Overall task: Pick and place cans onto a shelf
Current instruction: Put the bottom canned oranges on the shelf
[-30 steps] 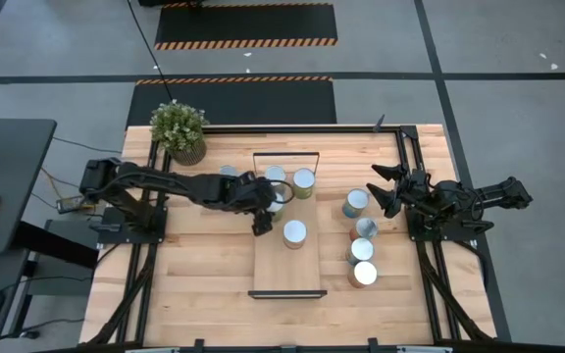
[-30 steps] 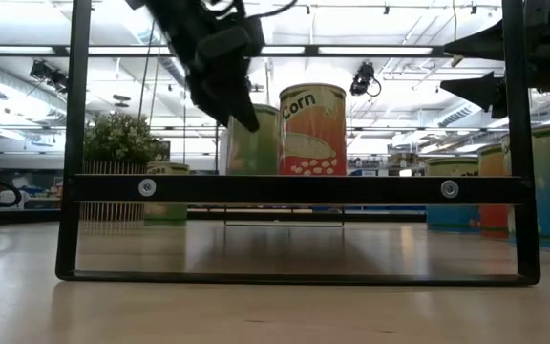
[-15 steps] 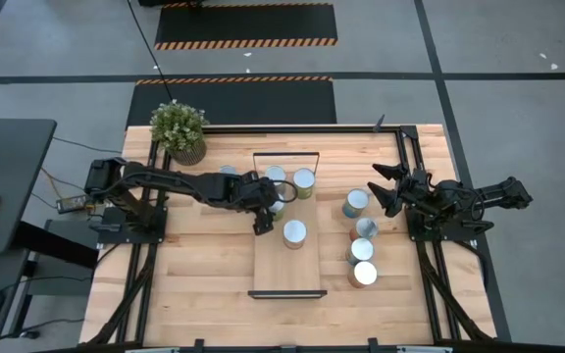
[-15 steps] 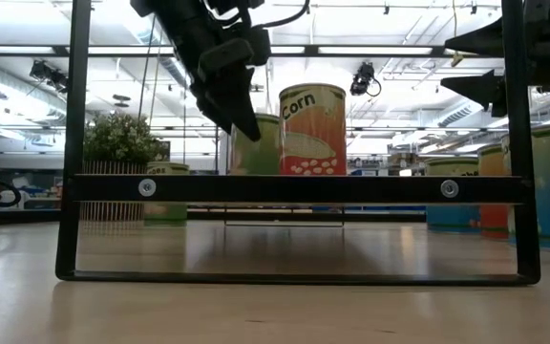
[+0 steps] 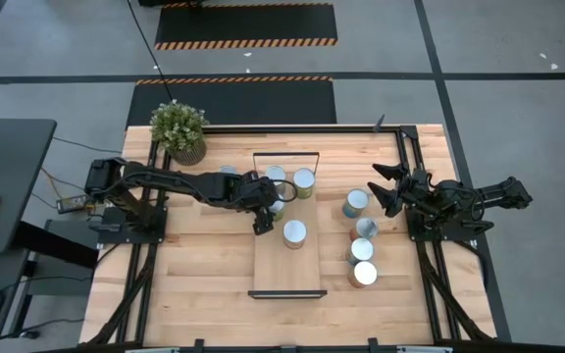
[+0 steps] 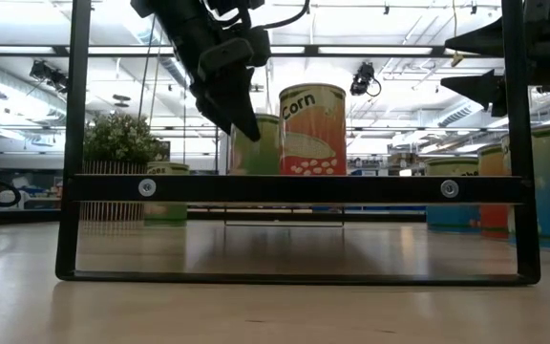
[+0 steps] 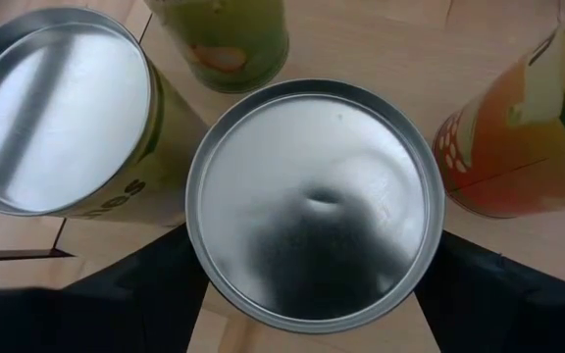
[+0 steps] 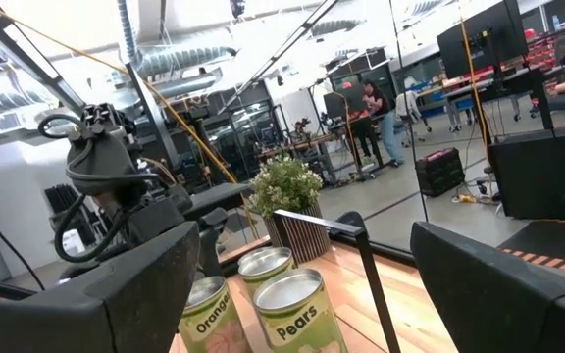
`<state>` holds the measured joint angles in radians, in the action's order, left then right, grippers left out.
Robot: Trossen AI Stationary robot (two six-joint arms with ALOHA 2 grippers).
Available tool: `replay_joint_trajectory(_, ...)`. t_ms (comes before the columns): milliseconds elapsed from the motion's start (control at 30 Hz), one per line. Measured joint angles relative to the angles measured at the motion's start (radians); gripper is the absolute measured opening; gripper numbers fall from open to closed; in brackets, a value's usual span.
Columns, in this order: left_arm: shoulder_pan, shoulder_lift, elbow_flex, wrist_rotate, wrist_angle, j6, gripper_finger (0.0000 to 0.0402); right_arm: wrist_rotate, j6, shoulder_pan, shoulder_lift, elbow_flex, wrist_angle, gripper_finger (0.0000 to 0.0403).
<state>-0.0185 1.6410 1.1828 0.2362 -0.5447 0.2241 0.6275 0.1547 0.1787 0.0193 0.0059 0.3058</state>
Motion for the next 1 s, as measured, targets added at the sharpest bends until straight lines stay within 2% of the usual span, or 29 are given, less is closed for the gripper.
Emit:
replay_joint_trajectory(600,0.011,0.001,-0.002,-0.03,0.001,0.026,0.0319,0.0,0.0,0.0,0.0,0.0,0.0,0.0378)
replay_joint_trajectory(667,0.011,0.002,-0.002,-0.031,0.001,0.035,0.0331,0.0,0.0,0.0,0.0,0.0,0.0,0.0378)
replay_joint_trajectory(833,0.016,0.006,-0.007,-0.076,-0.031,0.075,0.0392,-0.001,0.0,0.0,0.0,0.0,0.0,0.0378)
replay_joint_trajectory(1000,0.013,0.005,-0.005,-0.106,-0.04,0.0,0.0379,-0.001,0.0,0.0,0.0,0.0,0.0,0.0378)
